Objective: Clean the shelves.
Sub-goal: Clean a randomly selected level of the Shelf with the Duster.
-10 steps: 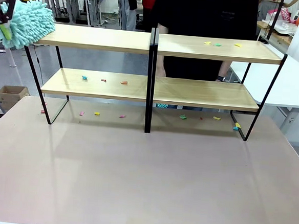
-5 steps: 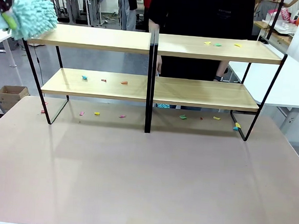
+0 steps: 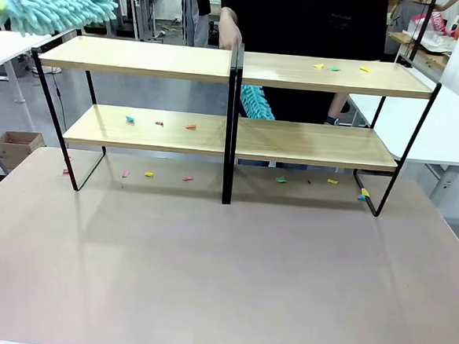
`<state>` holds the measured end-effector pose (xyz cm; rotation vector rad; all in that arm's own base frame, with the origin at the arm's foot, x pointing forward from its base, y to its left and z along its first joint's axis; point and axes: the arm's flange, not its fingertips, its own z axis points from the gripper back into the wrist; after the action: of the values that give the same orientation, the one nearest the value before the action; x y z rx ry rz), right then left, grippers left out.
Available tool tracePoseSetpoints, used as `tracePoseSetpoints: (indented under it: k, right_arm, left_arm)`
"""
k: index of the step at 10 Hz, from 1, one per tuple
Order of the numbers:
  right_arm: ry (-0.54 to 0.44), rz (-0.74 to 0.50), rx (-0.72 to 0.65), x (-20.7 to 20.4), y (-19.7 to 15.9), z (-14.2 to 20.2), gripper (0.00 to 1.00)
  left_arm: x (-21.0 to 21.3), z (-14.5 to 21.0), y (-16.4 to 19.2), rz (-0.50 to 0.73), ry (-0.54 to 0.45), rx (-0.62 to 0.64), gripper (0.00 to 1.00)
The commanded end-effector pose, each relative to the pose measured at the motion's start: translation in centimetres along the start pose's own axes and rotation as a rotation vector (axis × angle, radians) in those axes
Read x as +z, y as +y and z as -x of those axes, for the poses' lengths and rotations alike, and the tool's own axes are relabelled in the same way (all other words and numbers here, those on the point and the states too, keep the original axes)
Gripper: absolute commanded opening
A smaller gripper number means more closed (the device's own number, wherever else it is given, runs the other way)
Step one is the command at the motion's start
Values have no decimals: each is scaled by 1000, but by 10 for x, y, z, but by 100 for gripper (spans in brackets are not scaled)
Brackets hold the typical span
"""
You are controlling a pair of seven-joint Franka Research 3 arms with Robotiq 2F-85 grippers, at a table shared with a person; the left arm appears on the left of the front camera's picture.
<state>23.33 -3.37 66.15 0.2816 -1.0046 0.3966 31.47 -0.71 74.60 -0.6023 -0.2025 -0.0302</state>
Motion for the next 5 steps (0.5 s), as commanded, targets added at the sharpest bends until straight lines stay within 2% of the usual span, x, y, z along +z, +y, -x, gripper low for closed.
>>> tracePoseSetpoints:
  k: [1, 3, 4, 5]
  right_arm:
    - [-2, -9, -4, 0, 0, 0, 100]
    - [-2, -9, -4, 0, 0, 0, 100]
    - [-2, -9, -4, 0, 0, 0, 100]
    - [-2, -9, -4, 0, 0, 0, 100]
  left_arm:
    - [26, 27, 8, 115, 71, -104, 13]
    - [48, 74, 30, 241, 177, -273, 13]
    - [51, 92, 45, 273, 233, -384, 13]
    - [51, 105, 63, 264, 246, -465, 13]
